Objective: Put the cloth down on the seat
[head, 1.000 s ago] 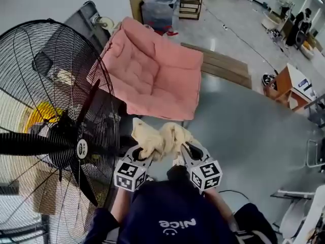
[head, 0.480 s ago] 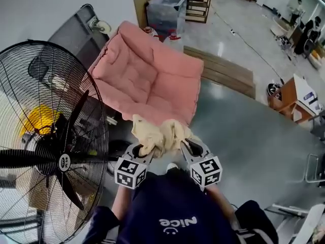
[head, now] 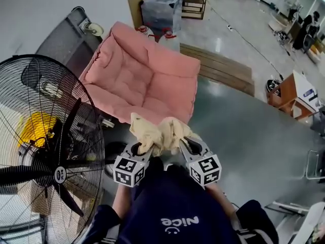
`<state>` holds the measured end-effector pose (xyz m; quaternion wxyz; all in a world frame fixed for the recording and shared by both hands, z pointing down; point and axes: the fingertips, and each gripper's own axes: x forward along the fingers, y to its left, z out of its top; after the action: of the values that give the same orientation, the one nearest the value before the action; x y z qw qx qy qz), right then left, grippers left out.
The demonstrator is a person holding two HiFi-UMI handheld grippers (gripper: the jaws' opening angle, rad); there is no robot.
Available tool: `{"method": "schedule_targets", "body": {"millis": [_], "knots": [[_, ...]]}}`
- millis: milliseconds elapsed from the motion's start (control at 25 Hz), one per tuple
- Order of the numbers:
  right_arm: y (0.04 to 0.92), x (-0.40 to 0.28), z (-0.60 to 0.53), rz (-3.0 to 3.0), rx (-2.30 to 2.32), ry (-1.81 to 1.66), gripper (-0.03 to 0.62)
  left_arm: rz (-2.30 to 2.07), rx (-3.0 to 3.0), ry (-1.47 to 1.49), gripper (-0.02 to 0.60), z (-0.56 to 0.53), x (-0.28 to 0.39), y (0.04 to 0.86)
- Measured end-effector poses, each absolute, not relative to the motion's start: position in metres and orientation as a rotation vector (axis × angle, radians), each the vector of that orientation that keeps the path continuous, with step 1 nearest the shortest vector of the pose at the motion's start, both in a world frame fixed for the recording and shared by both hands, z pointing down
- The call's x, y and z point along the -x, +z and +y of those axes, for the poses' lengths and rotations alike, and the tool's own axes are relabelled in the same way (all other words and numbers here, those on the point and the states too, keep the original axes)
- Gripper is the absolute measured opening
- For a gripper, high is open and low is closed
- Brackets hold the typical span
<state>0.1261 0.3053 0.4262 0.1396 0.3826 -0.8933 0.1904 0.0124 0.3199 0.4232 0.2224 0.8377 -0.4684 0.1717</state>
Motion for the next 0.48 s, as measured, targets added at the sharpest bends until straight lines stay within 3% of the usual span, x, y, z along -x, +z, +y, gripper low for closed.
{"method": "schedule_targets", "body": {"millis": [480], "knots": [[0.448, -0.109, 0.228, -2.484, -1.232, 0.612, 0.078, -1.150, -2.366, 0.503, 0.109, 0.226, 0.011, 0.446]]}}
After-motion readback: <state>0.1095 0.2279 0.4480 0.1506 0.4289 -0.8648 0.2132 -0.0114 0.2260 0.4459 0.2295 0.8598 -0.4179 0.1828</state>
